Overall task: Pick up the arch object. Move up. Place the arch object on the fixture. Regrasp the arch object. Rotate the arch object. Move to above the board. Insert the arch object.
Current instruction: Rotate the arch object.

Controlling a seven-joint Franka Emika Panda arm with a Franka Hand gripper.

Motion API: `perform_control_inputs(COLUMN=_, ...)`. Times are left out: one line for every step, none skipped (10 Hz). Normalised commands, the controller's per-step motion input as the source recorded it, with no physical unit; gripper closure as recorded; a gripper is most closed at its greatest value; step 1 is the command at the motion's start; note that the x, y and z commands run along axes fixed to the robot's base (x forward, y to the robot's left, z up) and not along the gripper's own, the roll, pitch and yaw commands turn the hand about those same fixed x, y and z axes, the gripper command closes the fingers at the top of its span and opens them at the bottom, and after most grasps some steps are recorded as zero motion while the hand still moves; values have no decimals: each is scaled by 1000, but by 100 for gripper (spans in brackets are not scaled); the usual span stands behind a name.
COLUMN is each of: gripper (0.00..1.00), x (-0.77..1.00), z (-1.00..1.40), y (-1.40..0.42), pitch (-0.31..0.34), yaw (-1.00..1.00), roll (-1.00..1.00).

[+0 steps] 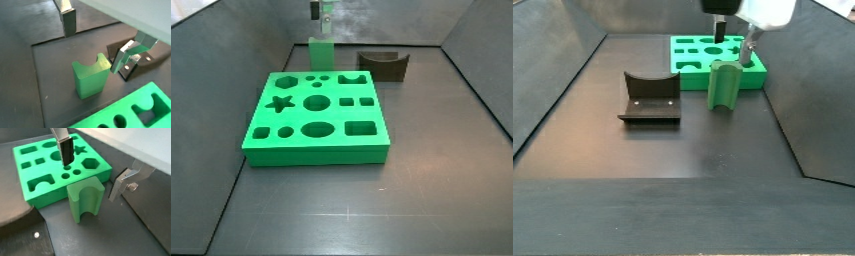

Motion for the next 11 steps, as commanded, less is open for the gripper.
perform_control_inputs(gripper=0, x=20, z=-16, y=-1, pitch=11, yaw=1000, roll=2)
perform_control_inputs(gripper=0, x=20, z=-16, y=-1, pitch=12, yaw=1000, roll=2)
perform_control_inputs(gripper=0, x=20, z=-16, y=-1, pitch=12, yaw=1000, roll=2)
perform_control_inputs(gripper=0, x=20, z=-16, y=-1, pitch=13, yaw=1000, roll=2)
perform_control_inputs(gripper=0, x=20, z=-16, y=-1, pitch=14, yaw=1000, roll=2)
perform_control_inputs(gripper=0, x=20, z=-15, y=-1, pitch=16, yaw=1000, roll=2)
perform_control_inputs(gripper=0, x=20, z=-15, y=-1, pitch=17, yaw=1000, roll=3)
perform_control_inputs(gripper=0, x=21, z=-15, y=-1, pitch=19, yaw=1000, roll=3)
perform_control_inputs(gripper=0, x=21, z=-14, y=-1, pitch=20, yaw=1000, roll=3)
perform_control_inputs(gripper=0, x=21, z=-14, y=-1, pitch=23, yaw=1000, roll=4)
perform_control_inputs(gripper=0, x=21, z=-14, y=-1, pitch=26, yaw=1000, roll=4)
